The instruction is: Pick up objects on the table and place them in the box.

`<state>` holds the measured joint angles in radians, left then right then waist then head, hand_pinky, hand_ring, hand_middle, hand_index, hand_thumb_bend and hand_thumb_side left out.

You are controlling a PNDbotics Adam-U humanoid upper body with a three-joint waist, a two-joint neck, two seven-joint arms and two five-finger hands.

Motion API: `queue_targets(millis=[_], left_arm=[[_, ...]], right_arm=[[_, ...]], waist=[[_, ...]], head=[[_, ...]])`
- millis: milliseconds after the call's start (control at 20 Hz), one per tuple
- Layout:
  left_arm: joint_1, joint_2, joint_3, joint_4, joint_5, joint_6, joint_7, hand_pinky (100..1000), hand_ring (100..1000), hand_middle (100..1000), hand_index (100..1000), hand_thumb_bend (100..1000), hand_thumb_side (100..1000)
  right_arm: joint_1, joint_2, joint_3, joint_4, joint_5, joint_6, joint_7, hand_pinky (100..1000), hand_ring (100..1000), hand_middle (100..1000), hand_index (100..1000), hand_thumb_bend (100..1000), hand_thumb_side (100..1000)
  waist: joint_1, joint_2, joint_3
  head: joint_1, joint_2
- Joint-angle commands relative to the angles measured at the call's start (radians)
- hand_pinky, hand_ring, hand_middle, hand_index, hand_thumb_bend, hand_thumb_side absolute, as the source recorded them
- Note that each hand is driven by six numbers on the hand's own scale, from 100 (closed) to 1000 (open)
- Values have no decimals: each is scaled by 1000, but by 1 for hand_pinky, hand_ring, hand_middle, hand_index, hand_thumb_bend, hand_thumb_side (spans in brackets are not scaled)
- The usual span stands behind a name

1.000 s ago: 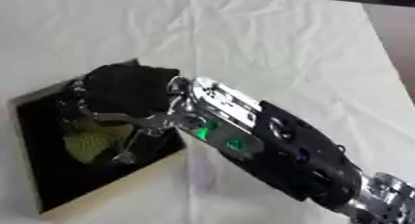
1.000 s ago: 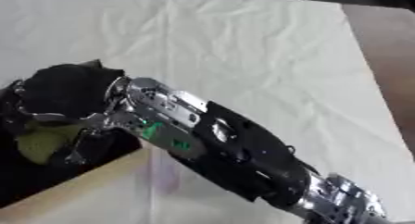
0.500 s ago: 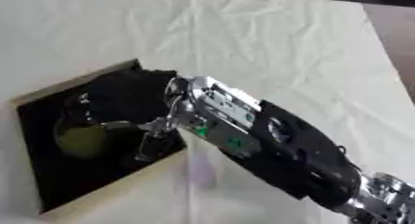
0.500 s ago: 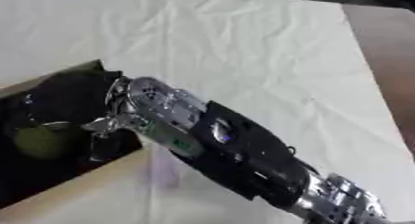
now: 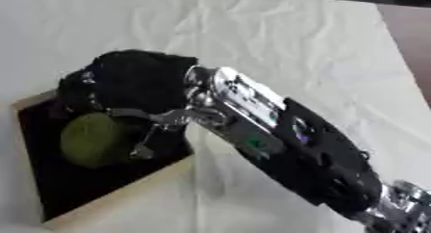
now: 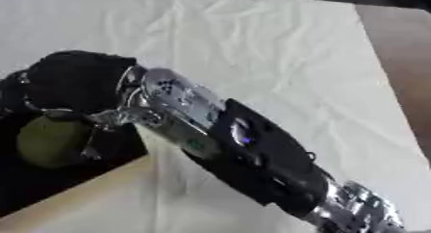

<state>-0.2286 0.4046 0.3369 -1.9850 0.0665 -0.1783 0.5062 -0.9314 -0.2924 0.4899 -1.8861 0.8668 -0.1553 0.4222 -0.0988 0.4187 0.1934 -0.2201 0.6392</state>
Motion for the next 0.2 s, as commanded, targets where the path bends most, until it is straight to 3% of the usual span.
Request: queue_targets(millis=[50, 200], left_arm=[[0, 12, 11, -15, -6, 0, 6, 504, 532, 543, 718, 340, 578], [3, 13, 14, -15, -9, 0, 10, 505, 532, 543, 718, 339, 579]], right_arm=[[4, -56, -106, -102, -108, 91, -139, 783, 653, 735, 835, 550, 215], [34, -108, -190, -112, -214, 152, -305, 794, 644, 723, 818, 544, 239]], waist=[[14, -24, -6], [19, -25, -17]], head=[[10, -5], [20, -4]])
